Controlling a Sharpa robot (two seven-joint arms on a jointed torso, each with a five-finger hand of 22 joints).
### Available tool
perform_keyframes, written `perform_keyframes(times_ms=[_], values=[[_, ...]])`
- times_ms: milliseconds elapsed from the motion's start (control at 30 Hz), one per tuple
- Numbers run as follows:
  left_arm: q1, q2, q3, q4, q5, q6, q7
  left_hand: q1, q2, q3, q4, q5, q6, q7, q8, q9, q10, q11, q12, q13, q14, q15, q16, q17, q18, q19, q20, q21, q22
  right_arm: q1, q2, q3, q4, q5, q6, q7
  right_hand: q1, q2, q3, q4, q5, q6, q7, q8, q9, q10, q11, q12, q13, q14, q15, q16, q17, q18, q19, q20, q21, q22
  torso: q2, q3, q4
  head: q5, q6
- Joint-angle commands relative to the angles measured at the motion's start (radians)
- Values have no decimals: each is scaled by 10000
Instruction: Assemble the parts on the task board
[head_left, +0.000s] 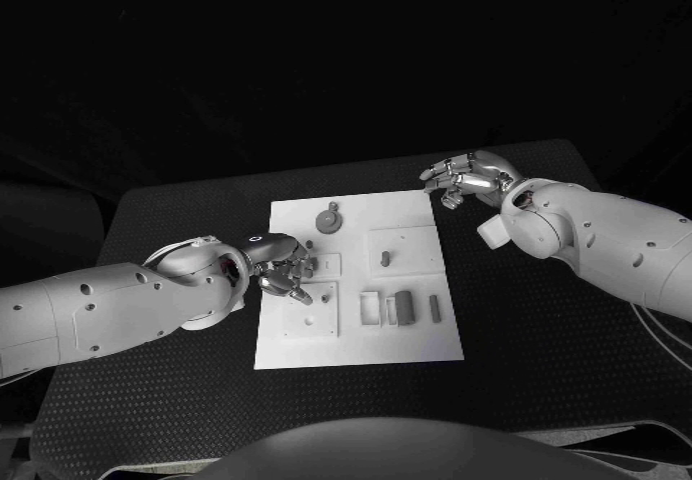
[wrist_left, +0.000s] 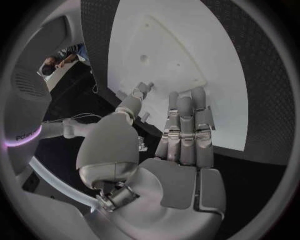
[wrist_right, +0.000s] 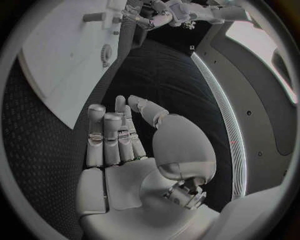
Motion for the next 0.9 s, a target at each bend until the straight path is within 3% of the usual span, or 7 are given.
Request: perform_keyframes(times_ms=[33,200,367,433,533,667,900], values=[[9,-141,15,-101,1509,540,764,320,136,154,-1,22,107,30,93,26,-125,10,-12,31,-60,20,-35,-6,113,-52,40,-46,-11,-1,-8,3,43,-1754,-258,137,72,-90,-74,-10,17,-19,56,42,-16,-48,2,-46,-17,-5,66,38,-12,459,18,-81,32,178,1,7,3,24,4],[33,-423,33,-736,4439,1773,2057,881,762,676,0,35,128,160,135,-12,-728,229,-360,-140,-378,239,-467,-260,76,-446,244,-331,-155,-6,-44,3,220,-3402,-925,337,158,-201,-76,-9,18,-18,82,51,-20,-37,0,-39,-23,24,65,47,-21,459,52,-102,50,176,-5,23,-10,50,48],[56,-627,139,-1466,6183,1797,2581,1015,1175,935,-5,31,321,90,265,1,-758,284,-448,-236,-509,311,-725,-410,40,-655,332,-494,-239,-44,-166,1,461,-5058,-1203,348,223,-289,-85,-7,16,-53,89,40,-30,-41,1,-41,-31,68,63,48,-38,459,104,-123,66,169,-7,14,-5,69,116],[55,-627,326,-1705,6671,1771,2718,989,1216,971,-8,33,352,77,290,0,-723,305,-480,-269,-613,346,-907,-504,11,-794,375,-601,-301,-60,-188,1,559,-5457,-1226,330,219,-318,-98,-3,13,-55,87,41,-31,-43,2,-43,-34,74,64,45,-42,459,112,-125,67,167,-6,9,-8,51,127],[55,-696,433,-1957,7546,1665,2940,949,1271,980,-11,31,386,60,318,-1,-696,318,-525,-310,-632,366,-1044,-576,-7,-859,398,-670,-352,-131,-256,-1,785,-6107,-1275,311,184,-384,-148,8,6,-55,83,48,-32,-50,0,-47,-41,88,63,38,-53,459,128,-125,67,162,2,3,-26,-10,155],[56,-684,754,-2341,8497,1375,3224,840,1293,963,-17,23,380,57,331,-12,-842,422,-716,-449,-833,482,-1419,-753,-64,-1133,492,-891,-495,-185,-302,-9,1067,-7407,-1446,219,109,-531,-242,18,6,-95,92,34,-45,-91,10,-74,-65,84,72,11,-78,459,126,-121,44,148,-1,-5,-22,-25,196],[58,-639,1033,-2604,9928,849,3618,617,1133,844,-17,21,118,171,227,-79,-1324,682,-966,-776,-1180,745,-2040,-1005,-107,-1623,731,-1204,-773,-272,-308,-155,1566,-9151,-1705,-134,-365,-915,-787,71,-21,-711,303,-279,-202,-360,154,-216,-149,14,212,-53,-125,459,75,-81,-49,112,6,1,-15,16,221]])
